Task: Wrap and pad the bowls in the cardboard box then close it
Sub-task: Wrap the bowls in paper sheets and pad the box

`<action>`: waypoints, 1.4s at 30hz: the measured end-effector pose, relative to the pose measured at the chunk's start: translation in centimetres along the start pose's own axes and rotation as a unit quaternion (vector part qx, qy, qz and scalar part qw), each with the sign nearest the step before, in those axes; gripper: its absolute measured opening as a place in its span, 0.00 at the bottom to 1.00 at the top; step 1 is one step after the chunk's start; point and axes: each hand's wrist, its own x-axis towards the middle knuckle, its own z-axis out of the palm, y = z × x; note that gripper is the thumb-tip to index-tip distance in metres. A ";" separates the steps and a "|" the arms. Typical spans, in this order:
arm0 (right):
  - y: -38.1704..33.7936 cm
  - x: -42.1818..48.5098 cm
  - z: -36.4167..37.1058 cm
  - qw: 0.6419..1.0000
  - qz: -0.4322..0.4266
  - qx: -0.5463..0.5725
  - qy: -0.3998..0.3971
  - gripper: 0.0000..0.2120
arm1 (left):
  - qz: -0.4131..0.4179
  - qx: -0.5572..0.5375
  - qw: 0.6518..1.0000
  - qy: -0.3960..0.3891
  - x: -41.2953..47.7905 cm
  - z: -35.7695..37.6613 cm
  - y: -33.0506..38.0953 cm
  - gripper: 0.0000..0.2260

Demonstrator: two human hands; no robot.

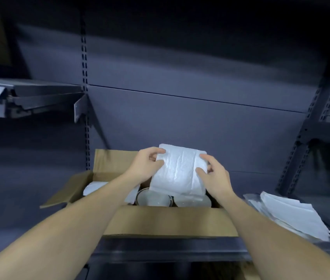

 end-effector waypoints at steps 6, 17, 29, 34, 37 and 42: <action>-0.5 -0.3 4.7 0.996 -0.015 -0.033 -0.084 0.17 | -0.063 0.026 0.998 0.000 -1.0 -3.3 -4.4 0.15; 0.9 0.9 8.7 0.980 0.080 -0.055 -0.176 0.09 | -0.109 0.104 0.988 -0.040 -0.6 -4.1 -9.3 0.16; 3.4 3.3 12.2 0.968 0.183 -0.027 -0.172 0.18 | -0.030 0.215 0.976 -0.028 0.8 -5.2 -11.3 0.18; 3.4 3.4 13.0 0.972 0.152 -0.046 -0.173 0.11 | 0.039 0.250 0.957 -0.140 -0.3 -4.9 -11.0 0.21; 2.9 3.5 12.9 0.974 0.115 -0.088 -0.174 0.11 | 0.024 0.312 0.929 -0.196 -0.4 -4.0 -10.9 0.31; 2.4 3.4 11.3 0.965 0.013 -0.219 -0.140 0.12 | 0.016 0.399 0.891 -0.216 0.3 -2.7 -10.5 0.26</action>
